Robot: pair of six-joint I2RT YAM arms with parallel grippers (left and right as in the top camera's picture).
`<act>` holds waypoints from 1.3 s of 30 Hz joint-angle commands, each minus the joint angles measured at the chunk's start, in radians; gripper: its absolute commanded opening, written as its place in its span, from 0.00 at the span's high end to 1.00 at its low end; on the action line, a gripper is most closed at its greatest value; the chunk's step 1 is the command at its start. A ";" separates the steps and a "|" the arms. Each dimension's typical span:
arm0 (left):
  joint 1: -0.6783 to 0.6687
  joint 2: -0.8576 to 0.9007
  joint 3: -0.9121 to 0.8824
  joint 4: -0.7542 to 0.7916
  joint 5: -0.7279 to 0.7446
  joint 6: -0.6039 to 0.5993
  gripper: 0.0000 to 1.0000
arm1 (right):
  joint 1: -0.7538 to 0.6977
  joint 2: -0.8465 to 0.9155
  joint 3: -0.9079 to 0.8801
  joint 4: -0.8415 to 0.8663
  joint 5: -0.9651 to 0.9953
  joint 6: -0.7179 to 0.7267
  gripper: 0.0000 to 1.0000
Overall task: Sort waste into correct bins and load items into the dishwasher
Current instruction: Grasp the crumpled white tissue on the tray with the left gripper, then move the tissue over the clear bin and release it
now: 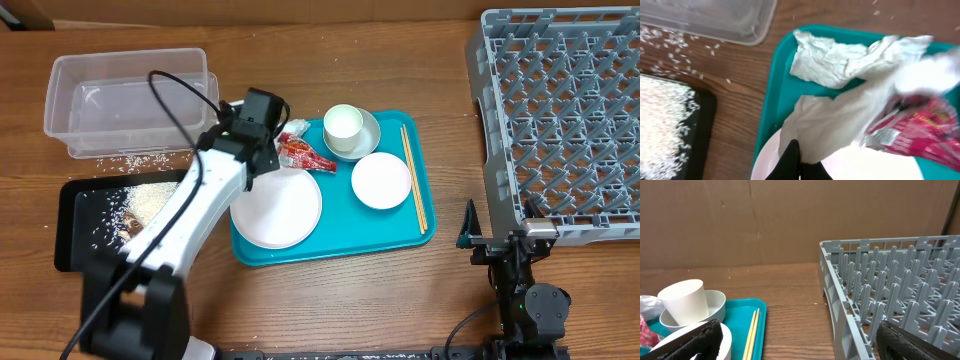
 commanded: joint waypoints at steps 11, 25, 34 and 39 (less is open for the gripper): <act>0.006 -0.236 0.028 -0.049 0.017 -0.021 0.96 | -0.003 -0.010 -0.010 0.006 -0.006 0.000 0.00; 0.007 -0.424 0.028 0.109 -0.422 -0.050 0.96 | -0.003 -0.010 -0.010 0.006 -0.006 0.000 0.00; 0.128 -0.348 0.027 0.235 -0.523 -0.027 0.96 | -0.003 -0.010 -0.010 0.006 -0.006 0.000 0.00; 0.279 -0.242 0.027 0.400 -0.350 0.171 0.96 | -0.003 -0.010 -0.010 0.006 -0.006 0.000 0.00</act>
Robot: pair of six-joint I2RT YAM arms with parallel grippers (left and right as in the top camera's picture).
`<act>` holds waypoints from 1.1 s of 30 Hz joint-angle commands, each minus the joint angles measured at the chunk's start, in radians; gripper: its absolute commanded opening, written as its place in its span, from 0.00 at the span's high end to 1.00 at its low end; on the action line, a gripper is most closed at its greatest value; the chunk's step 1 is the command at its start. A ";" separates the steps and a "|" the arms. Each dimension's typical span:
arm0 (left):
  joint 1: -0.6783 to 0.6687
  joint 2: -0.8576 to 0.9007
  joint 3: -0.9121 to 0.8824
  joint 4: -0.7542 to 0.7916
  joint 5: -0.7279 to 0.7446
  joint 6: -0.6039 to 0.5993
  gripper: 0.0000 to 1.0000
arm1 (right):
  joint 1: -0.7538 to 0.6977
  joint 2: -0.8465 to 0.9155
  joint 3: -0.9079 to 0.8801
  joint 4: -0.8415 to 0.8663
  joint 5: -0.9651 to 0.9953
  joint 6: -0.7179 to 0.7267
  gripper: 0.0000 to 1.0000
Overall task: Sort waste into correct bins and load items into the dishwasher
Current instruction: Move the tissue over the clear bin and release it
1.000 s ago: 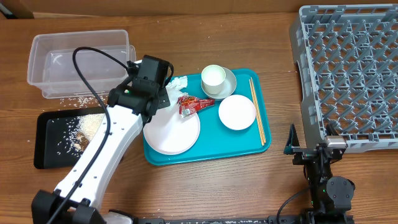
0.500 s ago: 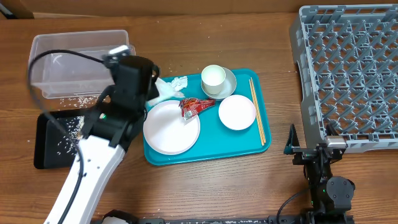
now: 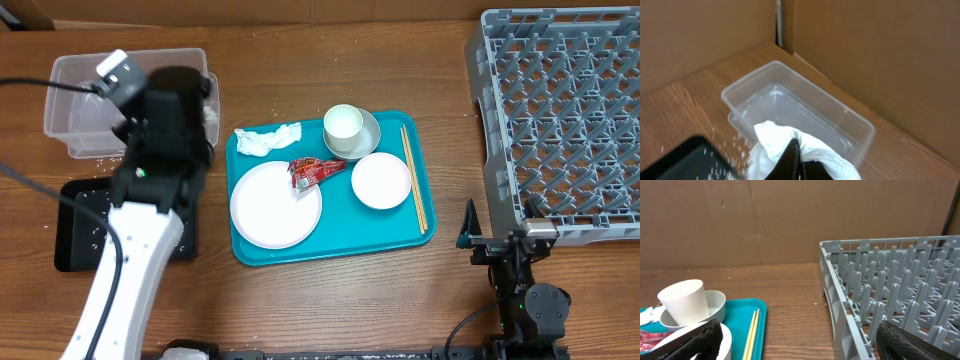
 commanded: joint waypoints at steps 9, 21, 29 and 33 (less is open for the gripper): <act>0.274 0.193 0.018 0.241 0.346 0.272 0.91 | -0.003 -0.010 -0.010 0.007 -0.006 0.000 0.00; 0.330 0.228 0.018 0.232 0.503 0.272 0.29 | -0.003 -0.010 -0.010 0.007 -0.006 0.000 0.00; 0.325 0.073 0.018 0.020 0.587 0.272 0.15 | -0.003 -0.010 -0.010 0.007 -0.006 0.000 0.00; 0.325 0.029 0.018 -0.096 0.854 0.267 0.25 | -0.003 -0.010 -0.010 0.007 -0.006 0.000 0.00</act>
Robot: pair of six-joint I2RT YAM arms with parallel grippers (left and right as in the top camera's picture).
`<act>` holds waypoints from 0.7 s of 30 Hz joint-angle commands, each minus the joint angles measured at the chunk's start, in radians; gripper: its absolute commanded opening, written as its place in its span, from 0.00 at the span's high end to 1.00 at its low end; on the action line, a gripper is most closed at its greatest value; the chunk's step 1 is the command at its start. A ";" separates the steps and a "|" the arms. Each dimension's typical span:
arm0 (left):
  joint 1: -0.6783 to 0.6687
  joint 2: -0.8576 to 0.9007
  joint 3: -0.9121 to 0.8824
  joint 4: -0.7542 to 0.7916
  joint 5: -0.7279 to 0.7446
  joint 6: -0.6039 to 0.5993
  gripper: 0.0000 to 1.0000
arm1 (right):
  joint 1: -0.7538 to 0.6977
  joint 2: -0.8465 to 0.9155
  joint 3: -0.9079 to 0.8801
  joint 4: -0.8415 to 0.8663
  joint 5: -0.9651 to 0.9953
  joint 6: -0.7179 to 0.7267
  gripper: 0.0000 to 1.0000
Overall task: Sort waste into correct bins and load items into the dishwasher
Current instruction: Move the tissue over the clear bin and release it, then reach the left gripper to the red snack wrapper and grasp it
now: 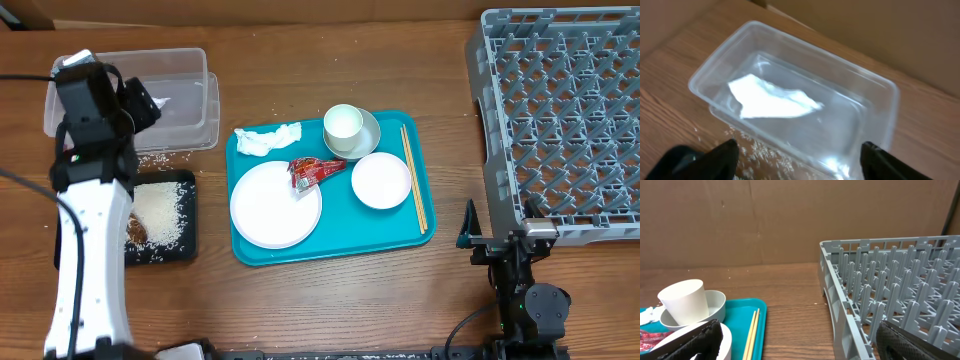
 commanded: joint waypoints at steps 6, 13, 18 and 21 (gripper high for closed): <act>-0.037 0.016 0.008 -0.144 0.701 0.003 0.14 | -0.003 -0.010 -0.010 0.007 -0.006 0.000 0.00; -0.190 0.158 0.006 -0.265 0.712 0.072 0.18 | -0.003 -0.010 -0.010 0.007 -0.006 0.000 0.00; -0.312 0.206 0.006 -0.220 0.673 0.072 0.15 | -0.003 -0.010 -0.010 0.007 -0.006 0.000 0.00; -0.388 0.224 0.006 -0.201 0.534 0.071 0.14 | -0.003 -0.010 -0.010 0.007 -0.006 0.000 0.00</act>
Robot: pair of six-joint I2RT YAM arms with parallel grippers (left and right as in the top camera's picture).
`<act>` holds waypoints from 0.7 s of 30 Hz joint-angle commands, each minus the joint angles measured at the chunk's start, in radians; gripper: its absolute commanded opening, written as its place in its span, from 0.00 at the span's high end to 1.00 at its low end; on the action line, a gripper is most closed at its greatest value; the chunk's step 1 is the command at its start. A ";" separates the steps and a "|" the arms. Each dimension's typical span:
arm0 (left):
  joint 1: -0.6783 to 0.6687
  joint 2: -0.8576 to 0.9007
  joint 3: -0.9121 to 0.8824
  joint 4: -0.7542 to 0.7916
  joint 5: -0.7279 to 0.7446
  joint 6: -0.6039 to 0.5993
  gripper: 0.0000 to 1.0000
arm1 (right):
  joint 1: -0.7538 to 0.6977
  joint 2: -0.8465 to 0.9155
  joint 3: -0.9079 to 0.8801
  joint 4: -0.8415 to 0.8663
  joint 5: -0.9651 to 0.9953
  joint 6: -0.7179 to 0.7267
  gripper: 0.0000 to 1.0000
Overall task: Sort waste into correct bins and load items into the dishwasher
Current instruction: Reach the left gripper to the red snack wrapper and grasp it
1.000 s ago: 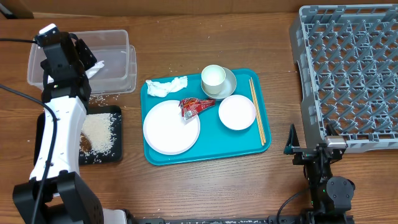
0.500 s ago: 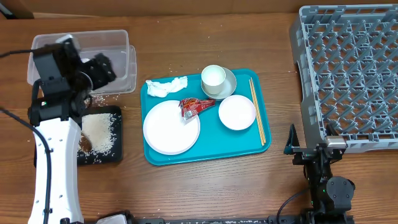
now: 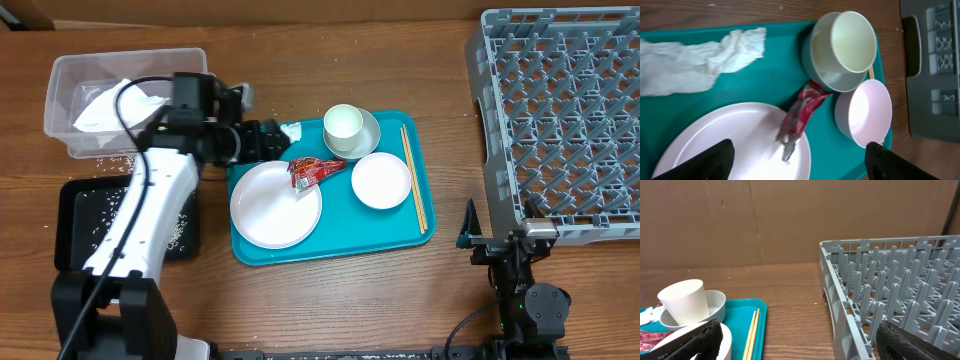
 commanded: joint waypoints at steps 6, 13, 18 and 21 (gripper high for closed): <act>-0.163 0.079 0.003 0.010 -0.364 0.016 0.11 | -0.003 -0.010 -0.010 0.006 -0.006 -0.001 0.00; -0.178 0.172 0.003 0.018 -0.365 0.017 0.10 | -0.003 -0.010 -0.010 0.006 -0.006 -0.001 0.00; -0.179 0.196 0.003 0.032 -0.327 0.018 0.26 | -0.003 -0.010 -0.010 0.006 -0.006 -0.001 0.00; -0.179 0.196 0.004 0.058 -0.284 0.018 0.28 | -0.003 -0.010 -0.010 0.006 -0.006 -0.001 0.00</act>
